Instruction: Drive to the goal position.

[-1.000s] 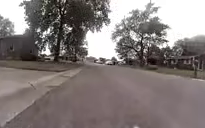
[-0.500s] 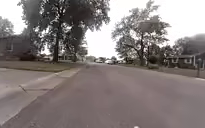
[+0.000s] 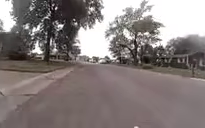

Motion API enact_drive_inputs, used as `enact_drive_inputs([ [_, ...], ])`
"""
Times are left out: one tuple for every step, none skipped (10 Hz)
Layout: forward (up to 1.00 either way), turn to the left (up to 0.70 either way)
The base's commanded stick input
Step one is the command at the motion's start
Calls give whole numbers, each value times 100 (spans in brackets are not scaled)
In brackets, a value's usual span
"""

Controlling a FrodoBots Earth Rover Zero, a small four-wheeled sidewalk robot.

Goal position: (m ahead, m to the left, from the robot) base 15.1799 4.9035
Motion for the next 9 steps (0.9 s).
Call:
enact_drive_inputs([
  [70, 0],
  [70, 0],
  [70, 0],
  [70, 0],
  [70, 0],
  [70, 0],
  [70, 0],
  [70, 0],
  [70, 22],
])
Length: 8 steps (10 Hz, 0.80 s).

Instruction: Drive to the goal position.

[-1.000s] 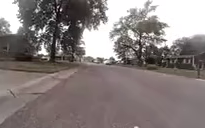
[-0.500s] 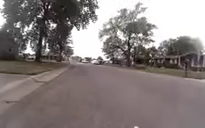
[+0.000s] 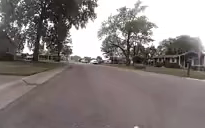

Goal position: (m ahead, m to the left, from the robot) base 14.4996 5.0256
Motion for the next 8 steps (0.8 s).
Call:
enact_drive_inputs([
  [70, 35],
  [70, 1],
  [70, 0],
  [70, 0],
  [70, 0],
  [70, 0],
  [70, 0],
  [70, 0],
])
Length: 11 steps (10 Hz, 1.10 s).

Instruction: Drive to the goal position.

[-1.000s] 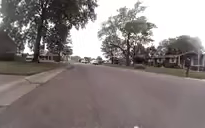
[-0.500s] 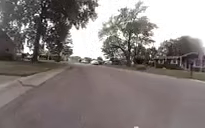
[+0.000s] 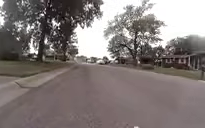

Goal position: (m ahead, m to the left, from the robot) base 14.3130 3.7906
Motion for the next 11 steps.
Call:
enact_drive_inputs([
  [70, 0],
  [70, 0],
  [70, 0],
  [70, 0],
  [70, 0],
  [70, 0],
  [70, 0],
  [70, 0],
  [70, 0],
  [70, 13],
  [70, 27],
])
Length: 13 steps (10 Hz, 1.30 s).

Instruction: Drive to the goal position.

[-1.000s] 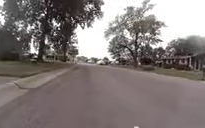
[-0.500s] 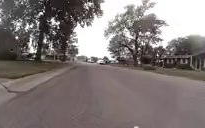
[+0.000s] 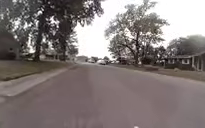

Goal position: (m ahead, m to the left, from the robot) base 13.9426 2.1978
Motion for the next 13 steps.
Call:
enact_drive_inputs([
  [70, 35],
  [70, 35],
  [70, 35],
  [70, 35],
  [70, 35],
  [70, 35],
  [70, 35],
  [70, 35],
  [70, 35],
  [70, 35],
  [70, 35],
  [70, 27],
  [70, 0],
])
